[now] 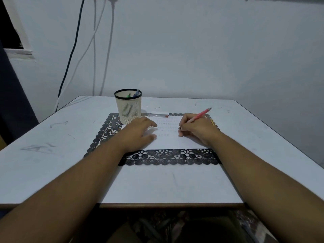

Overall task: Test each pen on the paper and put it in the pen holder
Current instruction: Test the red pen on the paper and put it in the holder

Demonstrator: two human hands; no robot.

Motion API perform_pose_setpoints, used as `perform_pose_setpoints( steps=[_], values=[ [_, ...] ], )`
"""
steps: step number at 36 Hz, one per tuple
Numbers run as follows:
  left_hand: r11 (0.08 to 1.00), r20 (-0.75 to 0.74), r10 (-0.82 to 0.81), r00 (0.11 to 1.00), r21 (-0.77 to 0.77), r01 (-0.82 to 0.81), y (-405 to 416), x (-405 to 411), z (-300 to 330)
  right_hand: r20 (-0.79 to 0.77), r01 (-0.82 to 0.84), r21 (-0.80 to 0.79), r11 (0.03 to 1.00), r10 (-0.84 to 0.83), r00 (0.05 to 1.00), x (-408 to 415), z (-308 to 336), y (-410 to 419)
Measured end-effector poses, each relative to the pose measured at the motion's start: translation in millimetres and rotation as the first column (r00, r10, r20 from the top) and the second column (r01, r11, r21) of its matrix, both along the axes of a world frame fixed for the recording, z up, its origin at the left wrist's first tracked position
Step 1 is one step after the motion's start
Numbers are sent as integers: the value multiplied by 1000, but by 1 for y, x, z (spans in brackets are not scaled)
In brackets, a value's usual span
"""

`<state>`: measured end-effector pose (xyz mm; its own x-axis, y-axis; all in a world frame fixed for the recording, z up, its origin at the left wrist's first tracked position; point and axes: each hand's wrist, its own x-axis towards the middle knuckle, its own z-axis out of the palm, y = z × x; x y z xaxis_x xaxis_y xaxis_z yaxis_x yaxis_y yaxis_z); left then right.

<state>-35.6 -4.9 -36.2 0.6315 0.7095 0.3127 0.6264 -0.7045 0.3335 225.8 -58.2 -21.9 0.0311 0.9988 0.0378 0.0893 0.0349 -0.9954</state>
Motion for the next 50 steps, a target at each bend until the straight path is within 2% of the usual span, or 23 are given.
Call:
perform_pose_setpoints(
  steps=[3, 8, 15, 31, 50],
  values=[
    [998, -206, 15, 978, -54, -26, -5, 4, 2, 34, -16, 20, 1000, 15, 999, -6, 1, 0],
    [996, -284, 13, 959, -82, -37, -12, 8, 5, 118, -49, 33, 998, 45, 992, -18, -1, -3],
    [994, -296, 19, 955, -95, -49, -12, 8, 4, 81, -60, 53, 997, 56, 995, -16, -3, -5],
    [994, -288, 18, 957, -96, -47, -9, 8, 2, 114, -98, 56, 994, 91, 989, -21, -4, -1],
    [994, -284, 20, 958, -96, -49, -7, 7, 1, 214, -55, 46, 997, 43, 976, -24, -1, -1]
  ],
)
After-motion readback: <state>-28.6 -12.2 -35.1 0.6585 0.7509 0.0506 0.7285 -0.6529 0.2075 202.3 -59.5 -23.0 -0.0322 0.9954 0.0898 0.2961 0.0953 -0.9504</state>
